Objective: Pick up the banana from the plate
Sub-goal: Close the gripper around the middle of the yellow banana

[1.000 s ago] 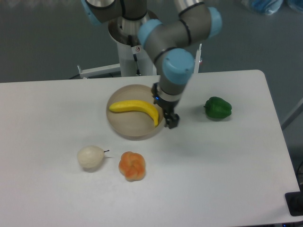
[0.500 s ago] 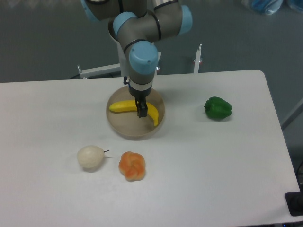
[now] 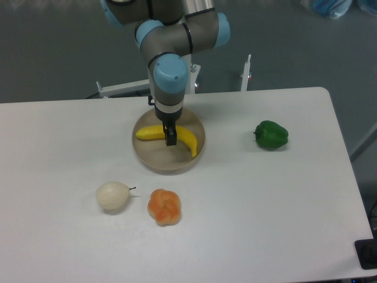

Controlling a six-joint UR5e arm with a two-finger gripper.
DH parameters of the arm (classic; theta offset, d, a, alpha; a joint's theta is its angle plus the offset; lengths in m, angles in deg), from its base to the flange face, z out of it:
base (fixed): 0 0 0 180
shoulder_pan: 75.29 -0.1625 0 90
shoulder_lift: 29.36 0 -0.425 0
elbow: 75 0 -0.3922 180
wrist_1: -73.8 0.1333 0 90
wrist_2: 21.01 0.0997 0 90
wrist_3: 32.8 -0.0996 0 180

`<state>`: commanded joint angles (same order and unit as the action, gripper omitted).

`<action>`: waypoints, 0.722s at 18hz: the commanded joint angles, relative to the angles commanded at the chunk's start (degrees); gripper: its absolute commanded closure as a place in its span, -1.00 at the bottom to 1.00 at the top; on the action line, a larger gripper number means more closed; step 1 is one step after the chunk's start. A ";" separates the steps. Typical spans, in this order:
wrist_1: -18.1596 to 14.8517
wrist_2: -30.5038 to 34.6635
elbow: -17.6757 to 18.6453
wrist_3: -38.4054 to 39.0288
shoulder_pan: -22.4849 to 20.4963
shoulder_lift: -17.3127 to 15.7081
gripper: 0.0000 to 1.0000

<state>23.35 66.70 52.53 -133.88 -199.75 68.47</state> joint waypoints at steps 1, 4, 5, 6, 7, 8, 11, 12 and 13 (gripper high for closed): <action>0.00 0.96 0.00 0.09 0.00 0.61 -0.81; 0.00 1.59 -0.09 0.18 0.00 1.14 -0.19; 0.00 1.59 -0.17 0.35 0.00 1.14 0.00; 0.09 1.50 -0.18 0.44 0.00 1.06 0.17; 0.09 1.32 -0.35 0.61 0.00 1.06 0.48; 0.09 1.15 -0.53 0.70 0.00 0.88 0.63; 0.79 0.01 -1.58 0.88 -0.09 0.53 0.72; 0.79 -0.87 -2.28 0.88 -0.09 0.27 0.72; 0.70 -1.92 -3.07 1.05 -0.17 0.00 0.72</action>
<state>24.05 64.78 49.47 -132.83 -199.92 68.47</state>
